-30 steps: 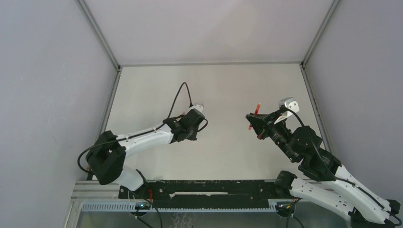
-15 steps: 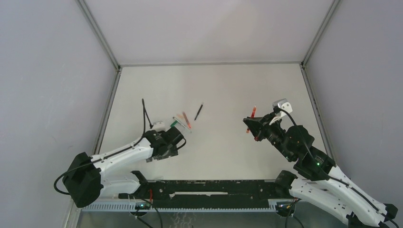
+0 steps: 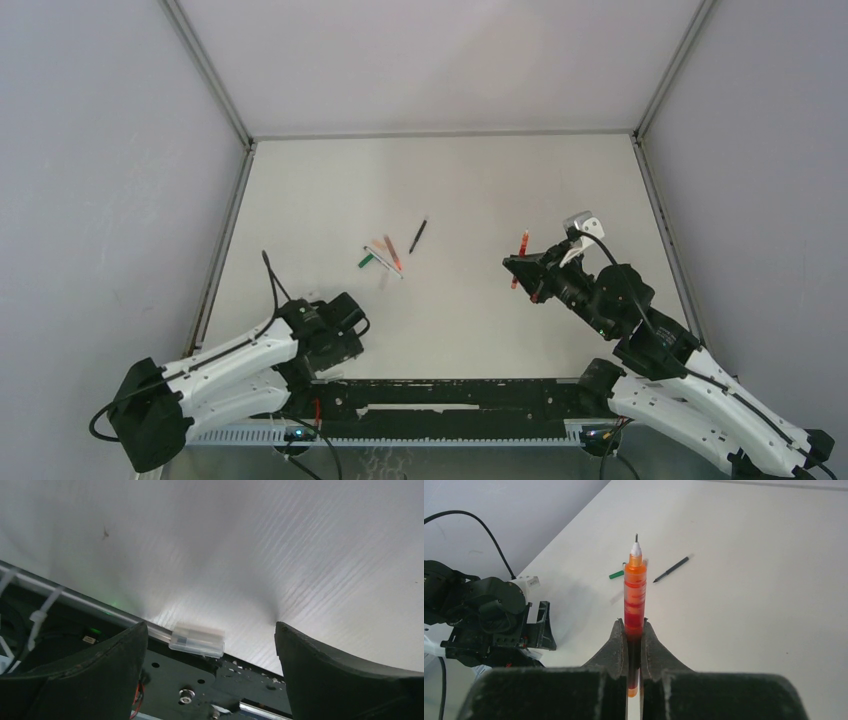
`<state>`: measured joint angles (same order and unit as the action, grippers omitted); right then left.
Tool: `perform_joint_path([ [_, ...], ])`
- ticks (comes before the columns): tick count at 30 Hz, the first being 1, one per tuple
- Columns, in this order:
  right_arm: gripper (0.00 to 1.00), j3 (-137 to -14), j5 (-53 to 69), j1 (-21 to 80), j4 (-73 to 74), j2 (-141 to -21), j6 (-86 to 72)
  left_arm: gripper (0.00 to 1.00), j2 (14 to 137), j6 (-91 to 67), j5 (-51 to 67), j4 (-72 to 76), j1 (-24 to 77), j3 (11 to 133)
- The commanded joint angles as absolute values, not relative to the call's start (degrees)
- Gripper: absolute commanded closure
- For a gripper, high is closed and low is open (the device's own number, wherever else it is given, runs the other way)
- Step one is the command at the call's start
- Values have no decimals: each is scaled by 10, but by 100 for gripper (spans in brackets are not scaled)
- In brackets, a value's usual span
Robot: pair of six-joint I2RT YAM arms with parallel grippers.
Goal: Insert the pens into the pen caps
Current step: Adjust the pen cap at the center of the board.
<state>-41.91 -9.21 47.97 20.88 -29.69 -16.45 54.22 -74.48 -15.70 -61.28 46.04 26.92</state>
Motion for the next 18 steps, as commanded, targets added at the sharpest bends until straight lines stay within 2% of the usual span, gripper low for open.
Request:
perform_joint_path([
  [1, 100, -420, -74, 476, 184, -296, -174, 0, 513, -805, -119, -631, 458, 261],
  [12, 100, -413, -73, 475, 182, -285, -183, 6, 569, -798, -101, -637, 458, 247],
  [18, 100, -412, -85, 474, 190, -279, -179, 18, 644, -752, -90, -616, 459, 274],
])
